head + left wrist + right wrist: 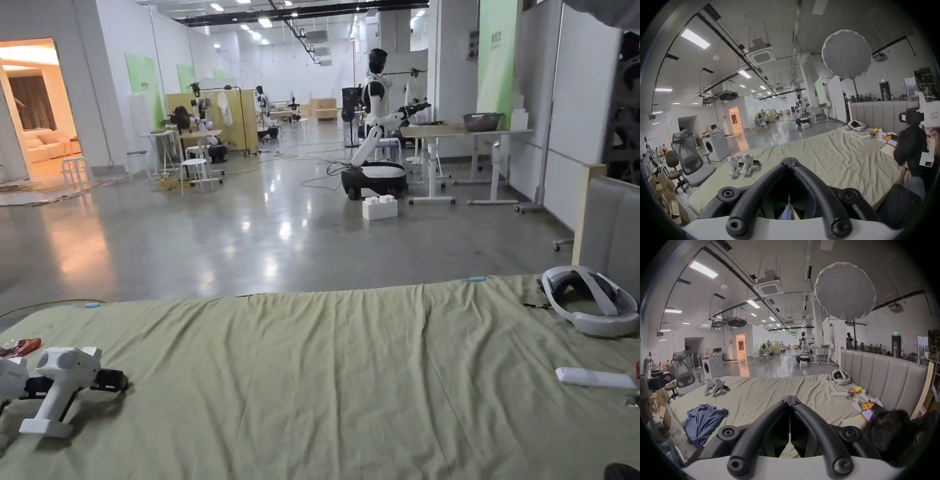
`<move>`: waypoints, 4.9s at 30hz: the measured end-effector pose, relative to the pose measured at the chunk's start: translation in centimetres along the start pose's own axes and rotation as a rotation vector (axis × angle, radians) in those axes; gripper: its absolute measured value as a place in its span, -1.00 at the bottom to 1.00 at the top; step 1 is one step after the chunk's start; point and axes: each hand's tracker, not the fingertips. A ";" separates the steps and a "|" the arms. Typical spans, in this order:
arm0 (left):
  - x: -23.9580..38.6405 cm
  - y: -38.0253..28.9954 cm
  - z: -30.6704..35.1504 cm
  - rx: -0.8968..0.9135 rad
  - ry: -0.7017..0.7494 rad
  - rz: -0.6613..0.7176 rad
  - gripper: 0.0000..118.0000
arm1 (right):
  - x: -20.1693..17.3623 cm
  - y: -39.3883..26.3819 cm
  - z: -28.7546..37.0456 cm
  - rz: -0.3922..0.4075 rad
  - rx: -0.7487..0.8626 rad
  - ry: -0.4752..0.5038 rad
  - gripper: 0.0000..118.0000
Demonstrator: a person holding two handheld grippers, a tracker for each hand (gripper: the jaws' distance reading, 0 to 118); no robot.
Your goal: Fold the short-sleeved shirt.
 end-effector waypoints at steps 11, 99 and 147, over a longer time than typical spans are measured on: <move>-1.8 -0.3 -0.2 -0.006 -0.053 0.207 -0.98 | -1.6 -0.4 0.0 0.038 -0.005 0.017 -0.96; 32.4 -14.9 -25.6 -0.742 -1.088 0.334 -0.23 | 6.1 -14.0 6.6 -0.373 -0.454 -0.147 -0.96; -0.2 -4.2 -4.1 -0.293 -0.165 0.330 -0.99 | -0.8 -6.5 2.6 -0.052 -0.225 0.108 -0.96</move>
